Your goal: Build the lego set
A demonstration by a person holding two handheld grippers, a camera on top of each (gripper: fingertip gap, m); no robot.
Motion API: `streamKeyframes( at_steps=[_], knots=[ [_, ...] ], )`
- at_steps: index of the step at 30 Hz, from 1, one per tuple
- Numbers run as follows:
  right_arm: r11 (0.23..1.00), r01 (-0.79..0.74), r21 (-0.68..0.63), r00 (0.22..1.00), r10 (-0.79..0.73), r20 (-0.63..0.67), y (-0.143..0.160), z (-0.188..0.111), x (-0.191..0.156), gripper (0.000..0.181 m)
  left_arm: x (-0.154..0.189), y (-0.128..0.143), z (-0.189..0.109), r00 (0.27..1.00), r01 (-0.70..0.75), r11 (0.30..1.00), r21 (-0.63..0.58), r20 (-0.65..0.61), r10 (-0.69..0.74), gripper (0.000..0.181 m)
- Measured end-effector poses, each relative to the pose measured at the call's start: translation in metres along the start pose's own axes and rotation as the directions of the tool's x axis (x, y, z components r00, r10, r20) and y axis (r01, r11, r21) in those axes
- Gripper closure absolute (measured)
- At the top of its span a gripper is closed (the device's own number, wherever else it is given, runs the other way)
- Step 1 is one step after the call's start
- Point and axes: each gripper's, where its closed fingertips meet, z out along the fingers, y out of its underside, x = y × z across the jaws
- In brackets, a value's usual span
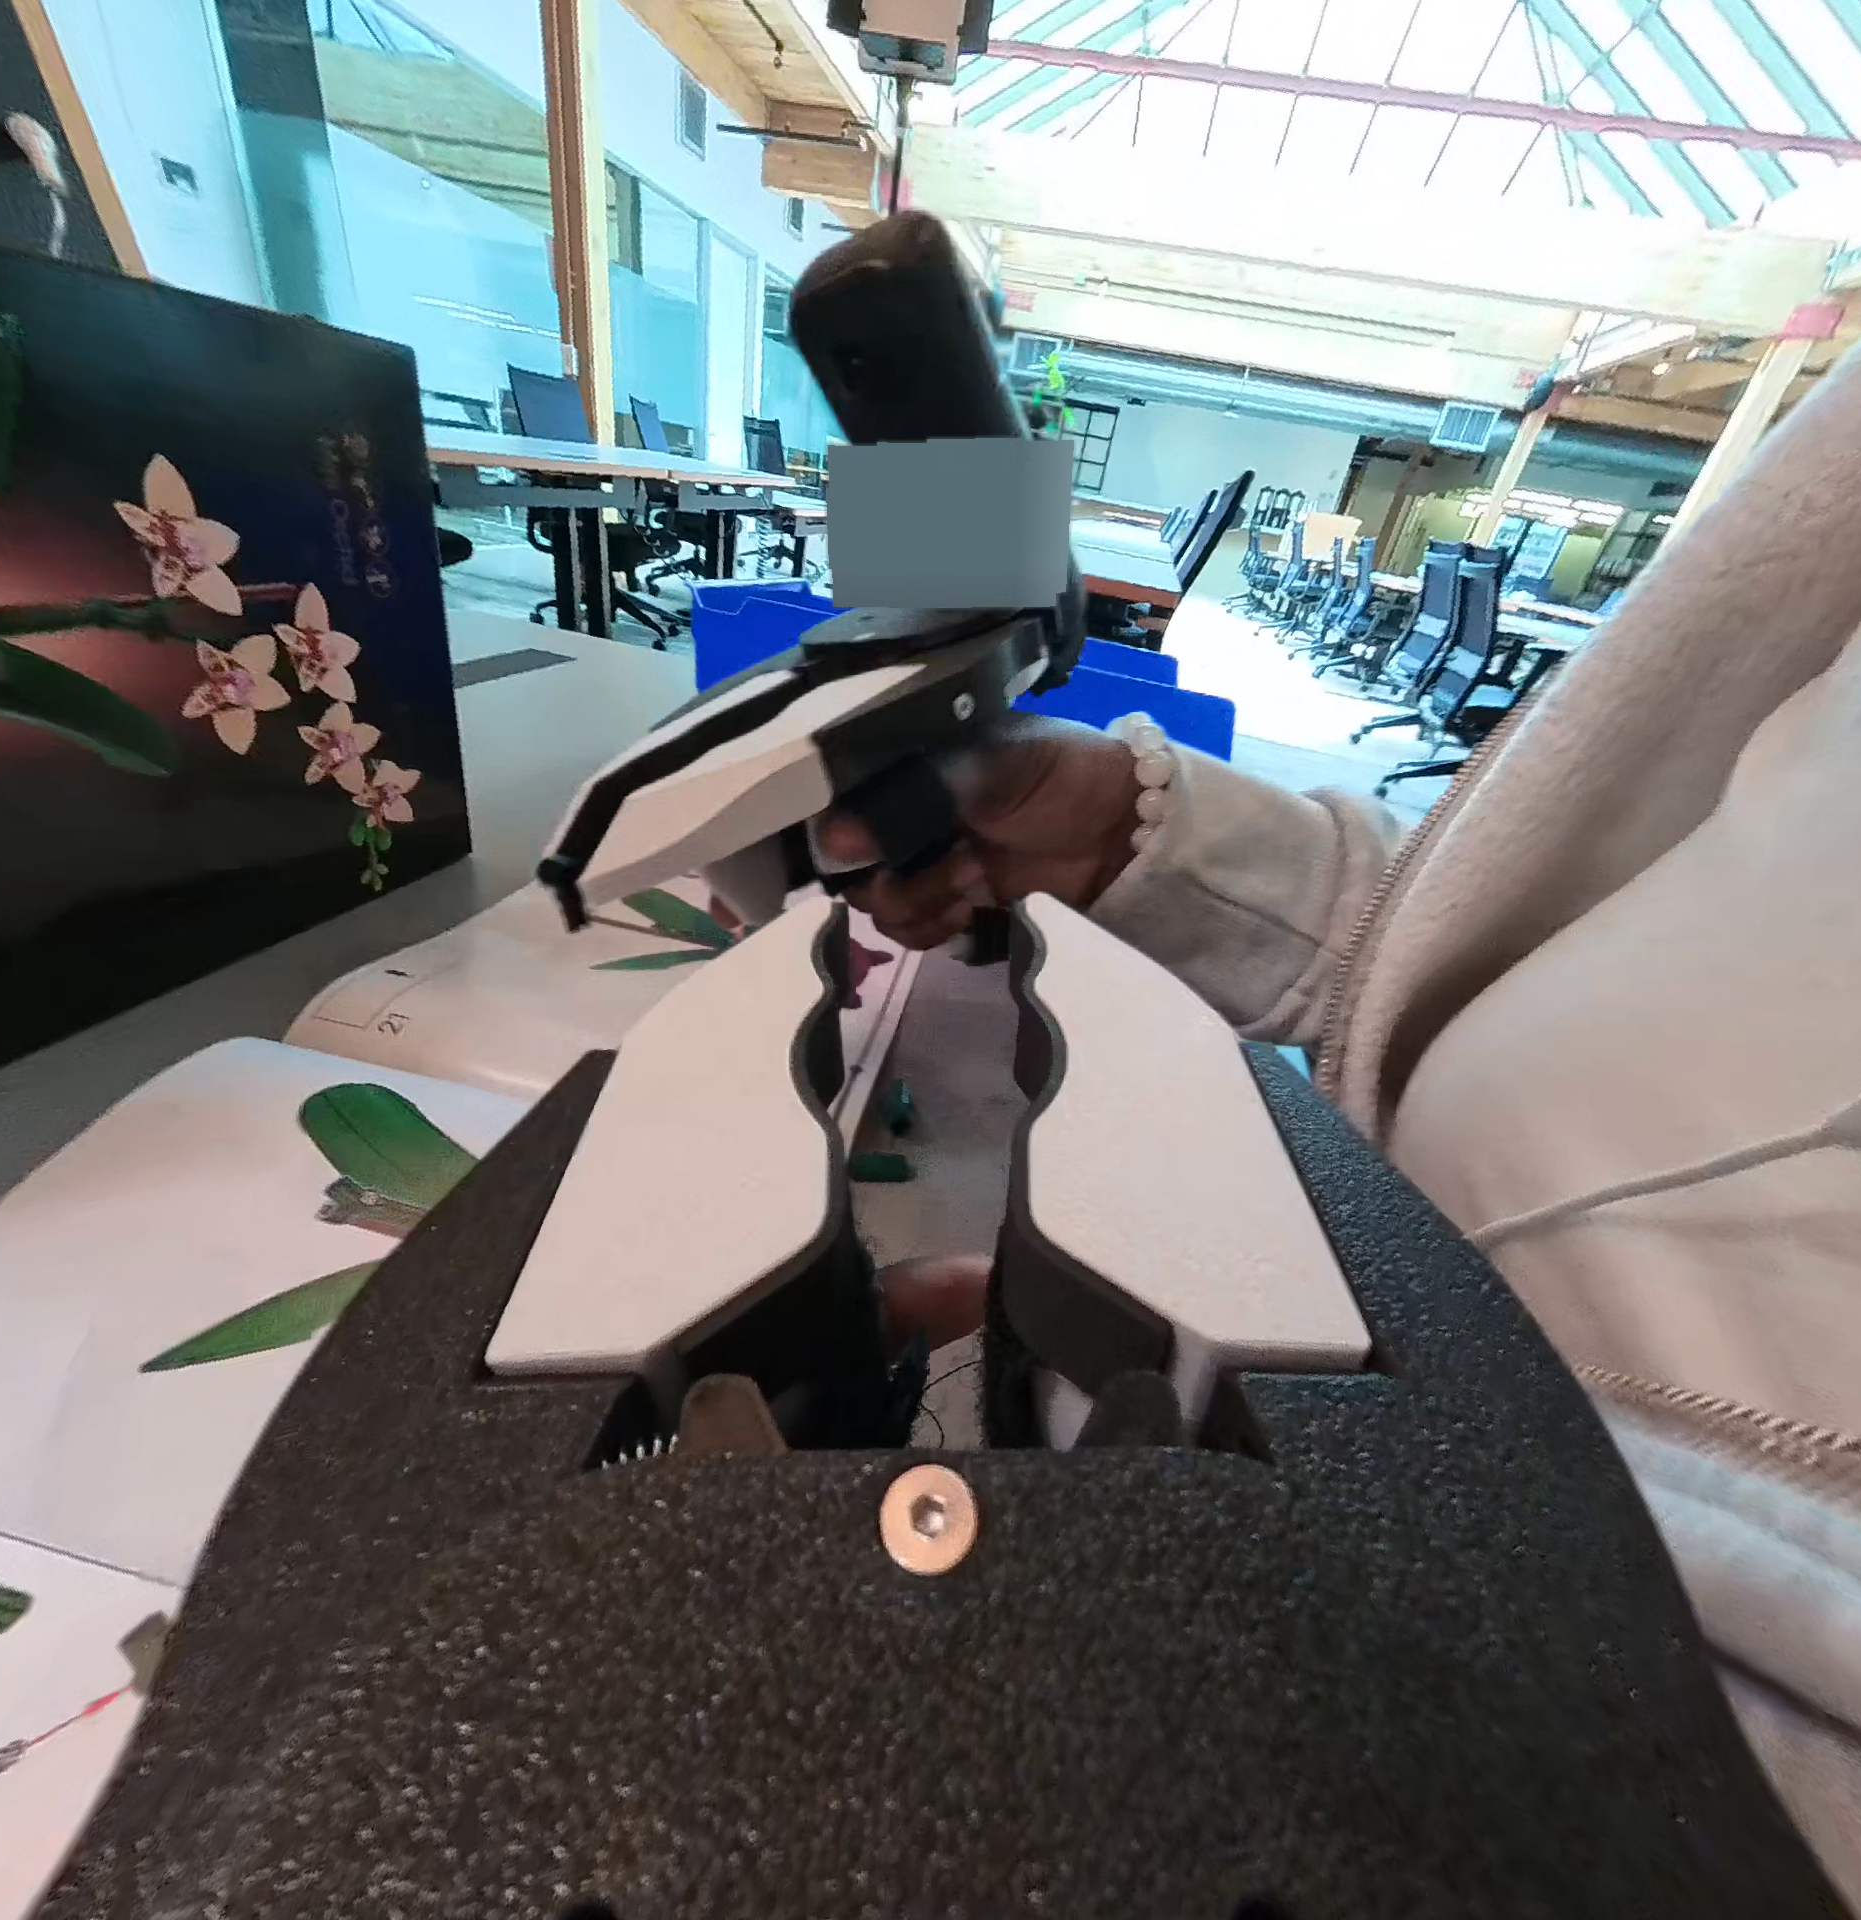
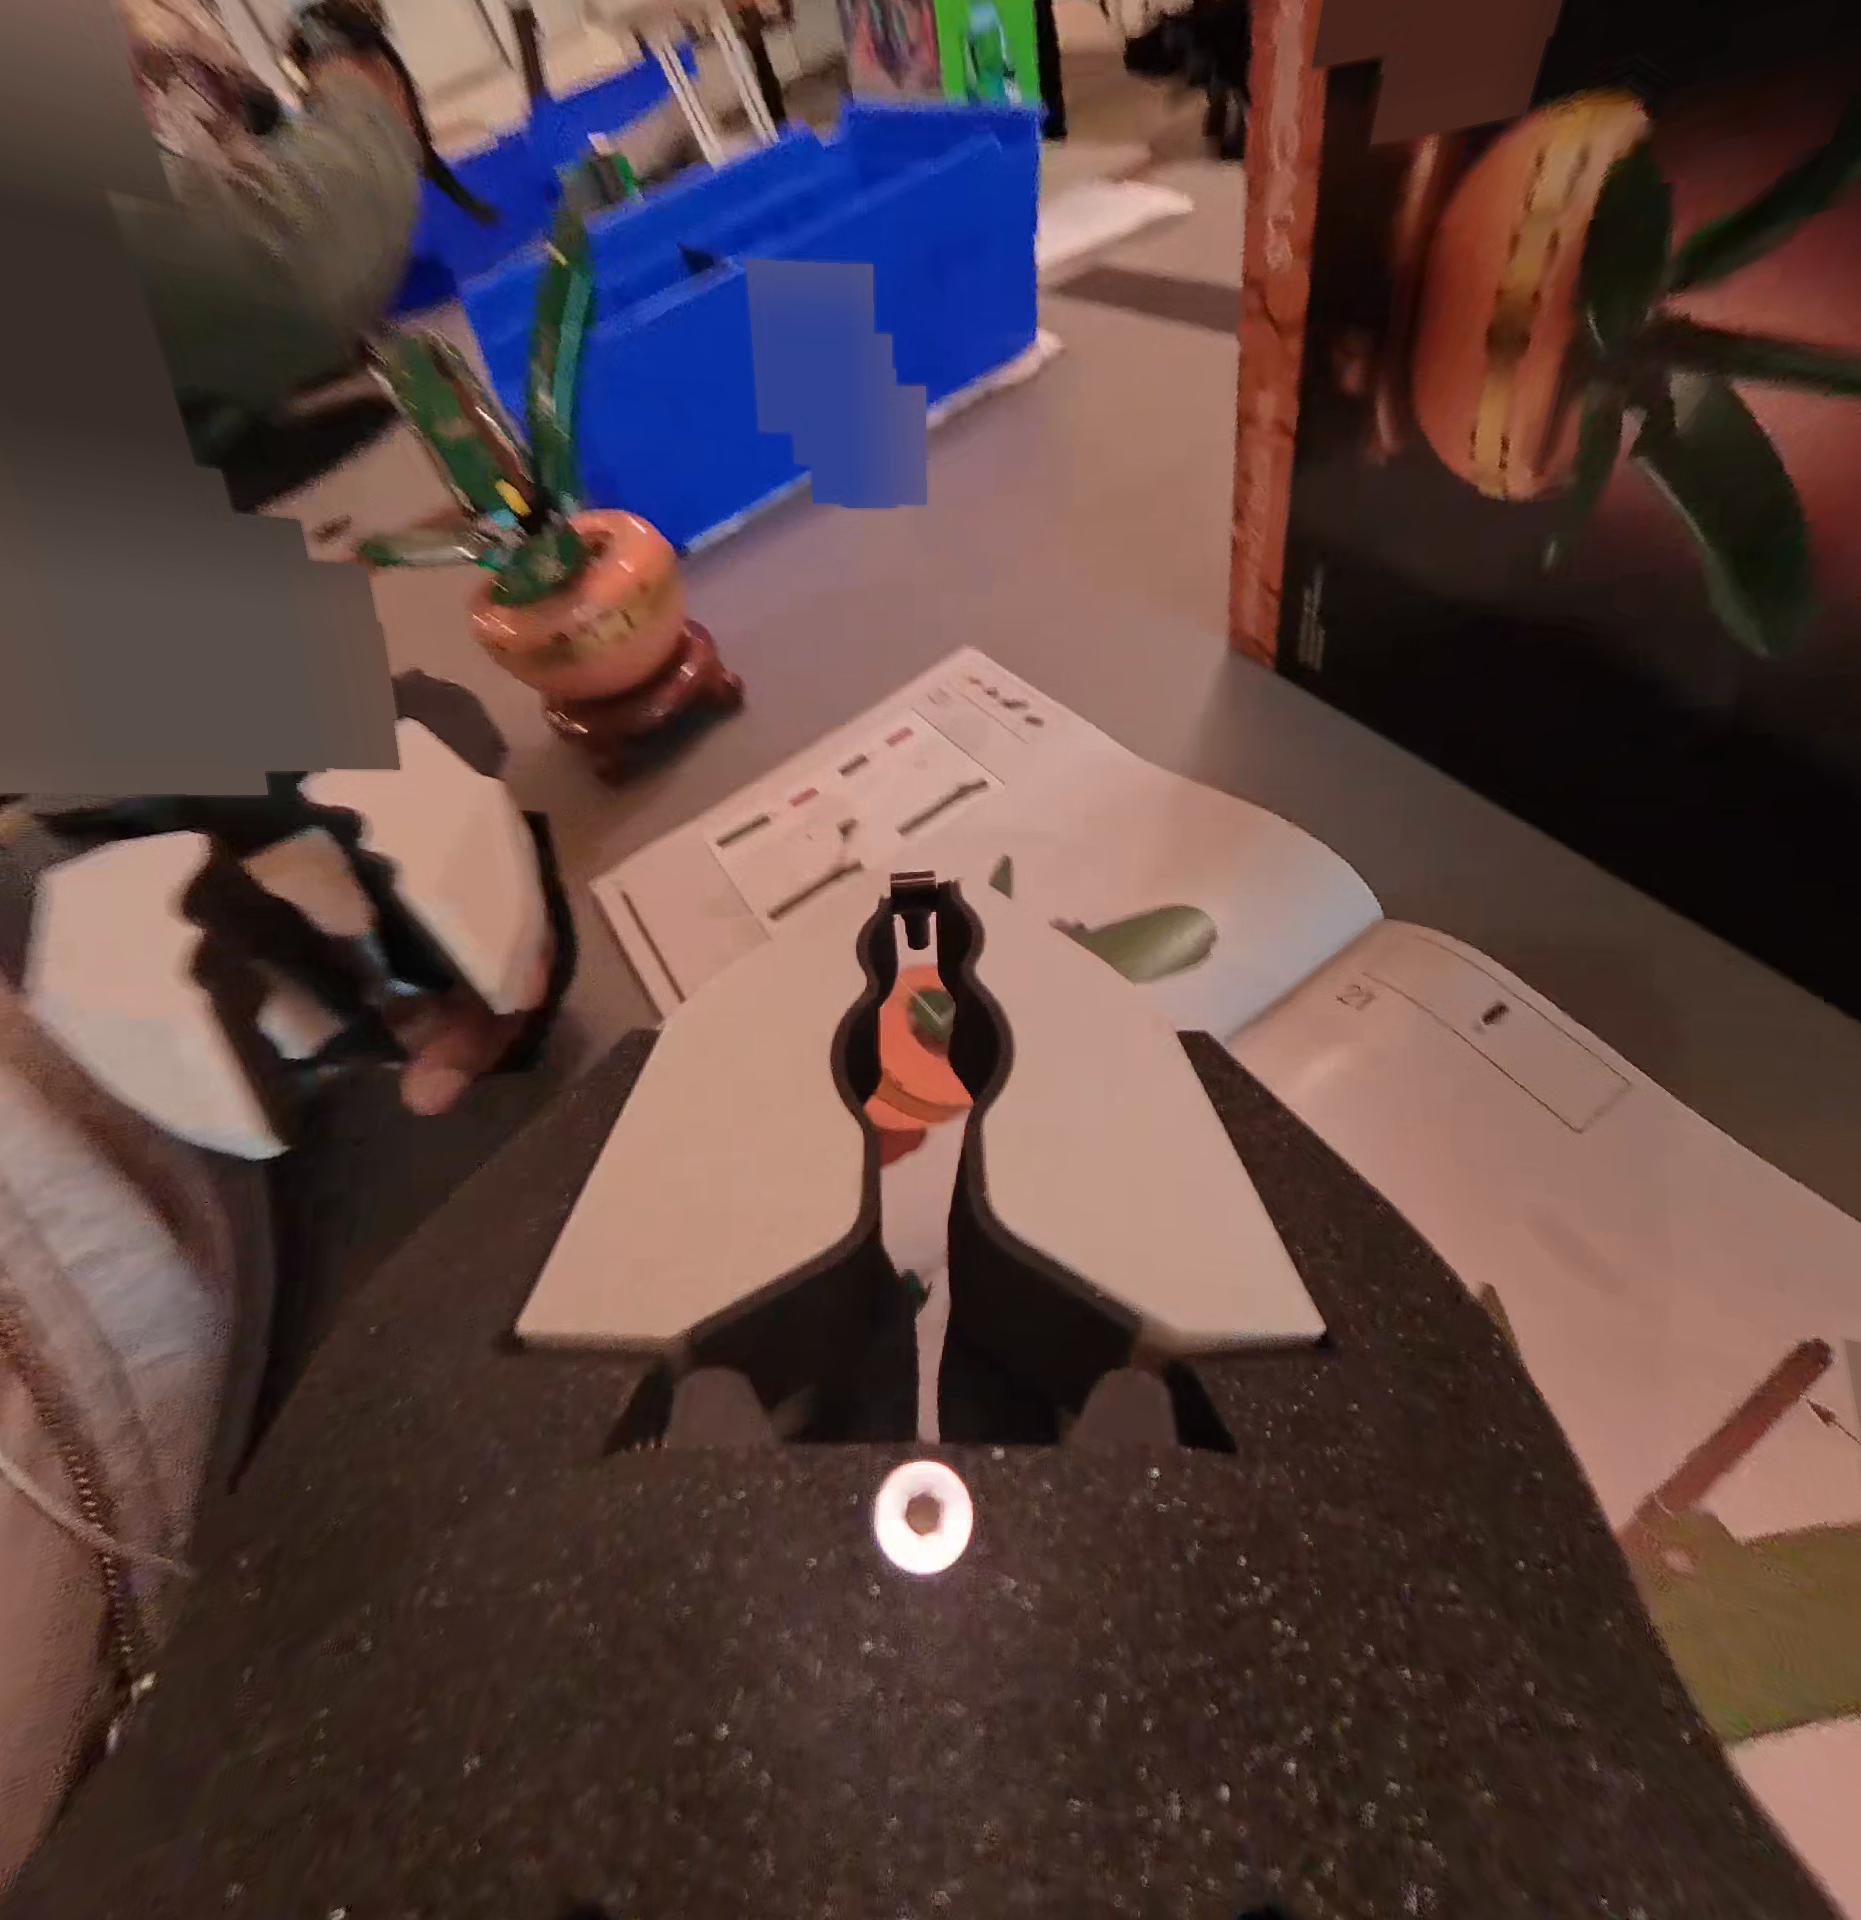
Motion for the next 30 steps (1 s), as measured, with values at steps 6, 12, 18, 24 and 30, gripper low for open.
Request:
streamKeyframes(
  at_steps=[6,12,18,24,30],
  knots=[
    [0.992,-0.084,-0.093,0.996,0.08,-0.048,0.02,0.005,0.025,0.174,-0.004,0.001,-0.001,0.996,0.094,0.996,-0.001,-0.003,-0.094,0.154],
    [0.962,-0.157,-0.224,0.984,0.132,-0.12,0.046,0.006,0.05,0.174,-0.007,0.007,-0.001,0.991,0.135,0.99,-0.025,0.015,-0.135,0.155],
    [0.938,-0.2,-0.284,0.975,0.16,-0.156,0.058,0.005,0.059,0.172,-0.012,0.009,-0.001,0.987,0.157,0.987,-0.028,0.033,-0.156,0.155],
    [0.935,-0.169,-0.313,0.983,0.136,-0.124,0.06,0.012,0.054,0.168,-0.012,0.012,-0.001,0.99,0.139,0.989,-0.042,0.044,-0.137,0.155],
    [0.952,-0.121,-0.281,0.989,0.09,-0.121,0.053,0.008,0.053,0.17,-0.011,0.011,-0.001,0.99,0.137,0.99,-0.041,0.039,-0.135,0.155]
  ],
)
